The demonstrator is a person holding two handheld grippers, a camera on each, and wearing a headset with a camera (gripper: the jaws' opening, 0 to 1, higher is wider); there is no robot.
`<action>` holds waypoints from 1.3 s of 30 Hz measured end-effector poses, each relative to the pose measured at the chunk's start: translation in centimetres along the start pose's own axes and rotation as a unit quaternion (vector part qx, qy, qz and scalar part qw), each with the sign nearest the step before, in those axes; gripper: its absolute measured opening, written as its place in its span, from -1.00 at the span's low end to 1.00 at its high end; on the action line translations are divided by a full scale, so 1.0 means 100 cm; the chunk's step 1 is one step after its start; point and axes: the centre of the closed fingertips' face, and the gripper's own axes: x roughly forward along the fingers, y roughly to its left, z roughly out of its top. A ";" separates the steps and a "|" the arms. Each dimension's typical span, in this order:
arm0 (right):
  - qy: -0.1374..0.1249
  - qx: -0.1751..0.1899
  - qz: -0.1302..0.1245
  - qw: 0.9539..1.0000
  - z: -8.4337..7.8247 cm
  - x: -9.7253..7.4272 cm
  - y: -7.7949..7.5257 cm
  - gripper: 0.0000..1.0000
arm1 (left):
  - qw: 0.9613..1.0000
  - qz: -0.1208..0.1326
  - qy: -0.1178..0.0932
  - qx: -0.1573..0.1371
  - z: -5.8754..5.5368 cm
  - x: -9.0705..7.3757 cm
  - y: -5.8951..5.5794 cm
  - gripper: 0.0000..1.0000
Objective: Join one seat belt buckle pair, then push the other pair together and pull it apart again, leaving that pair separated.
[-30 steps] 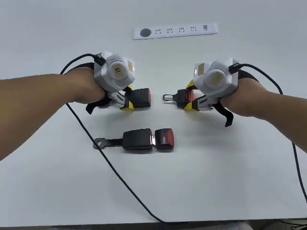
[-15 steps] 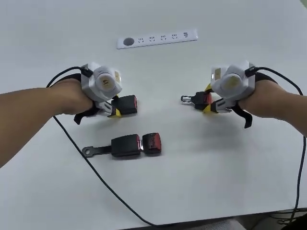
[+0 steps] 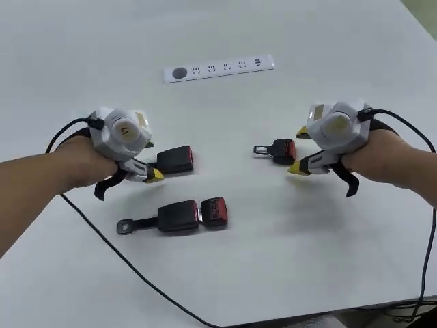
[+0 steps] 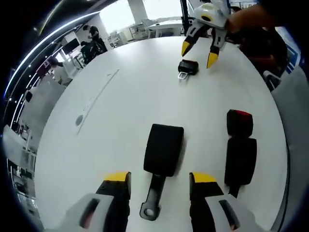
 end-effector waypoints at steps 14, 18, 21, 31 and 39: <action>-0.076 0.067 -0.035 0.994 0.016 -0.058 0.058 0.47 | 0.981 0.095 -0.113 -0.124 -0.027 -0.092 -0.058 0.67; -0.094 0.082 -0.046 0.991 0.018 -0.070 0.069 0.66 | 0.967 0.148 -0.122 -0.169 -0.042 -0.117 -0.065 0.96; -0.101 0.086 -0.046 0.990 0.013 -0.076 0.076 0.71 | 0.959 0.164 -0.124 -0.196 -0.053 -0.130 -0.074 1.00; -0.110 0.122 -0.068 0.984 -0.009 -0.092 0.088 1.00 | 0.948 0.165 -0.138 -0.234 -0.067 -0.146 -0.110 1.00; -0.127 0.147 -0.084 0.977 -0.007 -0.107 0.089 1.00 | 0.948 0.157 -0.148 -0.235 -0.066 -0.149 -0.118 1.00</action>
